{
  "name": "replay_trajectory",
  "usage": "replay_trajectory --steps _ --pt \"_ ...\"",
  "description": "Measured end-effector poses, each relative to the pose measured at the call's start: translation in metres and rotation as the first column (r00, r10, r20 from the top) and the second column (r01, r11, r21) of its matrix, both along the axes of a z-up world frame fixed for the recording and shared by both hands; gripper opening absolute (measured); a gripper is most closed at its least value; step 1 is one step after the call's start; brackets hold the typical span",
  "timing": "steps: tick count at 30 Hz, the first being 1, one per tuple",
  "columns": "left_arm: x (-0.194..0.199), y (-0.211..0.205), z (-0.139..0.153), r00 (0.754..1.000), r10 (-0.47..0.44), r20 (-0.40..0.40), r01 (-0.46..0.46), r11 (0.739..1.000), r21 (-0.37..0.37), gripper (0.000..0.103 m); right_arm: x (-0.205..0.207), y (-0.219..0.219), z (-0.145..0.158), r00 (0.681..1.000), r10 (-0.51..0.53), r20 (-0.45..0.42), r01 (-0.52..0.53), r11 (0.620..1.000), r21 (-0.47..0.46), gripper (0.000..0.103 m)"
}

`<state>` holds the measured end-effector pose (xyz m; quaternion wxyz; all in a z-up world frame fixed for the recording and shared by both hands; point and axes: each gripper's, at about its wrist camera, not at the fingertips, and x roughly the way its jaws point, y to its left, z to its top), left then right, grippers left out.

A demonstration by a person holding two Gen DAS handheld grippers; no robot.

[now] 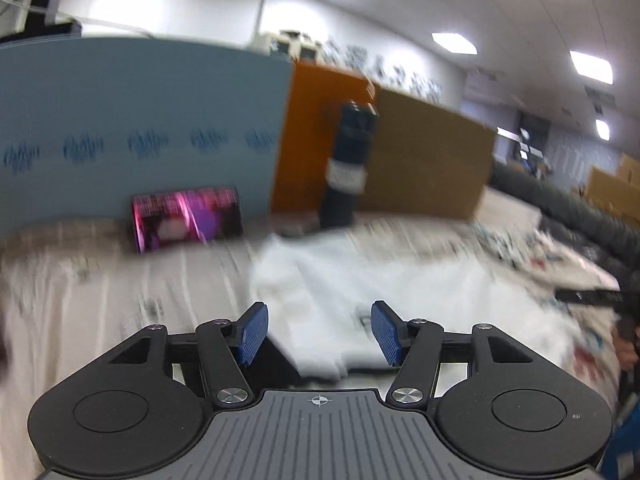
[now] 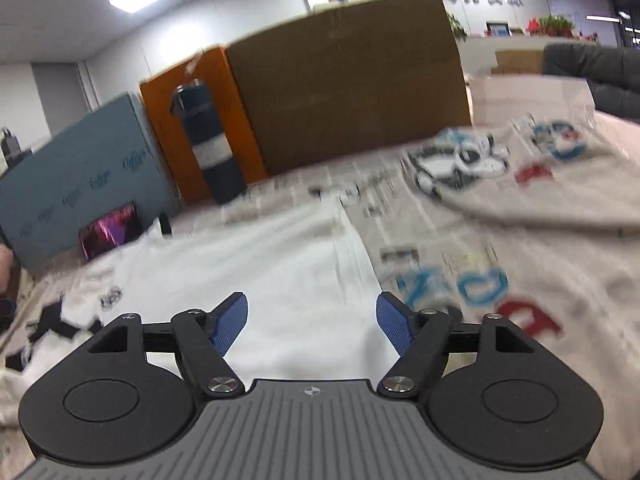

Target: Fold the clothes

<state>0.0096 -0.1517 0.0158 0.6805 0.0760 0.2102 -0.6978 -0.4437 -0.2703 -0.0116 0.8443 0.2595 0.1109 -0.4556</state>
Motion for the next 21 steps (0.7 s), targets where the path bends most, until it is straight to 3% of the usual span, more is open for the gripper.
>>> replay_trajectory --steps 2,3,4,8,13,18,21 --pt "0.015 -0.028 0.007 1.0 -0.01 -0.028 0.009 1.0 -0.024 0.064 0.011 -0.014 0.015 0.998 0.032 0.06 -0.032 0.999 -0.004 0.075" --pt "0.021 -0.042 0.008 0.999 -0.005 -0.04 0.004 0.999 -0.032 0.079 0.02 -0.023 0.021 0.993 0.056 0.103 -0.057 0.998 0.009 0.078" --pt "0.026 -0.056 0.007 0.999 -0.002 -0.052 0.0 0.999 -0.039 0.084 0.031 -0.033 0.025 0.986 0.076 0.148 -0.081 0.996 0.033 0.08" --pt "0.042 -0.114 -0.008 0.993 0.026 -0.112 -0.023 0.999 0.028 0.084 0.078 -0.069 0.023 0.958 0.13 0.255 -0.167 0.977 0.131 0.083" --pt "0.046 -0.168 -0.029 0.994 0.048 -0.096 -0.037 0.992 0.118 0.084 0.134 -0.106 0.005 0.927 0.186 0.325 -0.267 0.936 0.228 0.083" --pt "0.047 -0.226 -0.05 0.992 -0.006 -0.123 0.031 0.98 0.198 0.084 0.132 -0.118 -0.022 0.914 0.194 0.356 -0.31 0.901 0.304 0.083" --pt "0.036 -0.254 -0.07 0.993 -0.078 -0.083 0.099 0.954 0.282 0.081 0.124 -0.122 -0.028 0.91 0.171 0.378 -0.305 0.894 0.328 0.083"
